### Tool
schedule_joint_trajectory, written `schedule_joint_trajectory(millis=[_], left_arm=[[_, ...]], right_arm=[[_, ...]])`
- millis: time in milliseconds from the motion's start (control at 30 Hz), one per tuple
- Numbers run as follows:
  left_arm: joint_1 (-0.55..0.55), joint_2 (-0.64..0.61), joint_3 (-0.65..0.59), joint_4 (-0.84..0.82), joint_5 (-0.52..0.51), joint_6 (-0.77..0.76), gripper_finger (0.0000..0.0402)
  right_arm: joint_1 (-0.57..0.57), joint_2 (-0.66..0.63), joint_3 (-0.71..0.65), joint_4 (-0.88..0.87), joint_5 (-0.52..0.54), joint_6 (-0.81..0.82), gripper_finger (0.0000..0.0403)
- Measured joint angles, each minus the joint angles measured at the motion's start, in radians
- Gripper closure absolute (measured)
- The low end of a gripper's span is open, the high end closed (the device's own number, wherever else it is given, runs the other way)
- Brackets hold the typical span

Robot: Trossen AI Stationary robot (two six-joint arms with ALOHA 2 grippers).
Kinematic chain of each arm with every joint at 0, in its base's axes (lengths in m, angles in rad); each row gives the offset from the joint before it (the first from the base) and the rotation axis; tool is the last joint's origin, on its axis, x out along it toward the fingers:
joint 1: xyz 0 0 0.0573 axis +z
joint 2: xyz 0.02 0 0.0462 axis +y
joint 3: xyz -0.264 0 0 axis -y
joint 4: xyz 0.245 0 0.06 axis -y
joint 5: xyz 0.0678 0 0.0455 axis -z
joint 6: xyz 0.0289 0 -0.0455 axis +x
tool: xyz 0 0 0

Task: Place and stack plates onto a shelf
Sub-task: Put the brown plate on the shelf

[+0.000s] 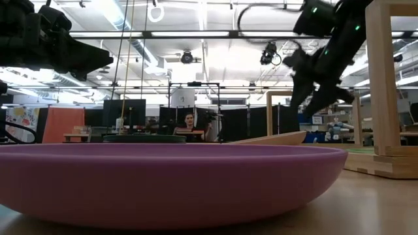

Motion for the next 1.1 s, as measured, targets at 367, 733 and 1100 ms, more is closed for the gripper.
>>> schedule_joint_trajectory(millis=[367, 733, 1100], left_arm=[[0.000, 0.000, 0.000, 0.000, 0.000, 0.000, 0.0257], [0.000, 0.000, 0.000, 0.000, 0.000, 0.000, 0.0257], [0.000, 0.000, 0.000, 0.000, 0.000, 0.000, 0.0257]], right_arm=[[-0.059, 0.164, 0.000, 0.078, -0.061, -0.005, 0.0195], [-0.059, 0.249, 0.000, 0.118, -0.091, -0.008, 0.0218], [-0.059, 0.241, 0.000, 0.121, -0.095, -0.008, 0.0329]])
